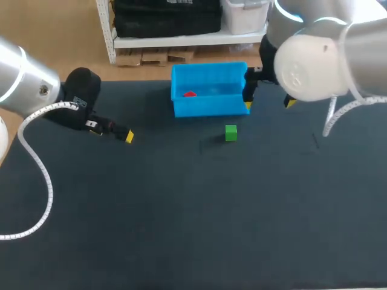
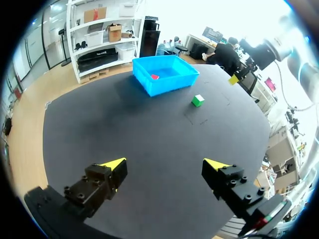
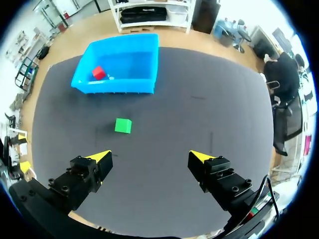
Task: Use the left arm to pick the red cube and place it into the blue plastic box first, then use the right arm to grasp the green cube and put it into the same blue plastic box after the first action is fully finished.
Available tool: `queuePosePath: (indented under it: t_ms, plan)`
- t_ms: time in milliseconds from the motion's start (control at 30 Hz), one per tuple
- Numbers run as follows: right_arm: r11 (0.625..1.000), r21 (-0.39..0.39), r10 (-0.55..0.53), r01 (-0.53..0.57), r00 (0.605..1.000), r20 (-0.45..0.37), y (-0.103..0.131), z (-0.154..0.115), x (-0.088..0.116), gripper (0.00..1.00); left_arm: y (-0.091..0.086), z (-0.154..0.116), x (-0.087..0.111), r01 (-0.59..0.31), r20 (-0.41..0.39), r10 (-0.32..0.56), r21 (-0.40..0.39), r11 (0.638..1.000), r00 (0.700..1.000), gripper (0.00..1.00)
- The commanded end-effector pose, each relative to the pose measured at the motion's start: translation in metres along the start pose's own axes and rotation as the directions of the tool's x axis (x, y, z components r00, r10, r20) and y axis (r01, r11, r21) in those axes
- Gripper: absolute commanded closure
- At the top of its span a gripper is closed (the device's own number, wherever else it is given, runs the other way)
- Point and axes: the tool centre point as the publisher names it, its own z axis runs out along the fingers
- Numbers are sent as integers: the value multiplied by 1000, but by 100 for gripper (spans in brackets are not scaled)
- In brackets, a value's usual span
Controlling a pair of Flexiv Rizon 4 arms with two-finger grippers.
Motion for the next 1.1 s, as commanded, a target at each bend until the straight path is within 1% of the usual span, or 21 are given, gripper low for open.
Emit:
queuePosePath:
  t_ms: [33, 233, 300, 367, 433, 567, 700, 900, 1100]
  plan:
    - [999, 38, 13, -12, 1000, -25, 18, 9, -14, 0, 1, 1, 0, -2, 3, 2, 5, 1000, 1000, 0]
    - [999, 38, 7, -5, 999, -33, 32, 27, -21, 0, 1, 1, 0, -2, 3, 2, 5, 1000, 1000, 0]
    - [1000, 2, -2, 2, 1000, -28, 36, 35, -21, 0, 1, 1, 0, -2, 3, 2, 5, 1000, 1000, 0]
    - [1000, 11, -11, 12, 999, -36, 42, 43, -21, 0, 1, 1, 0, -2, 3, 2, 5, 1000, 1000, 0]
    - [1000, -1, -12, 12, 999, -40, 46, 51, -22, 0, 1, 1, 0, -2, 3, 2, 5, 1000, 1000, 0]
    - [999, 20, -25, 26, 998, -61, 54, 64, -23, 0, 1, 1, 0, -2, 3, 2, 5, 1000, 1000, 0]
    - [998, 31, -45, 47, 997, -69, 58, 76, -23, 0, 1, 1, 0, -2, 3, 2, 5, 1000, 1000, 0]
    - [998, 27, -58, 60, 995, -79, 60, 98, -23, 0, 1, 1, 0, -2, 3, 2, 5, 1000, 1000, 0]
    - [998, 31, -60, 63, 994, -94, 60, 110, -24, 0, 1, 1, 0, -2, 3, 2, 5, 1000, 1000, 0]
